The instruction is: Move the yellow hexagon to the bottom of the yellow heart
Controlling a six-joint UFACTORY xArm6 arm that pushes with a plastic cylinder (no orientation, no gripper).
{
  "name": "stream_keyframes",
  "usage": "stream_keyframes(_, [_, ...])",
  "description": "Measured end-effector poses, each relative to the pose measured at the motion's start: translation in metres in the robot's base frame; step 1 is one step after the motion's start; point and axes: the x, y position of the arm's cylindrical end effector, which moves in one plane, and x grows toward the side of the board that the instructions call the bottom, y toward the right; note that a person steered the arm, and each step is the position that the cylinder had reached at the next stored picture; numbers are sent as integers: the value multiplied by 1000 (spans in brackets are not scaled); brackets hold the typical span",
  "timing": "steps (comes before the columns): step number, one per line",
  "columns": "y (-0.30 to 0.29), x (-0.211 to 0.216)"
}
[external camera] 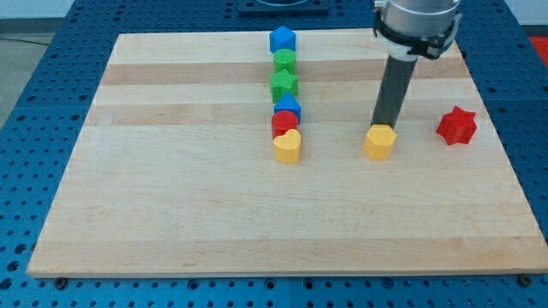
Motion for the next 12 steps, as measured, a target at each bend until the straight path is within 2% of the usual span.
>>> stream_keyframes(3, [0, 75])
stream_keyframes(5, [6, 106])
stream_keyframes(7, [-43, 105])
stream_keyframes(9, [-51, 84])
stream_keyframes(12, [-98, 83])
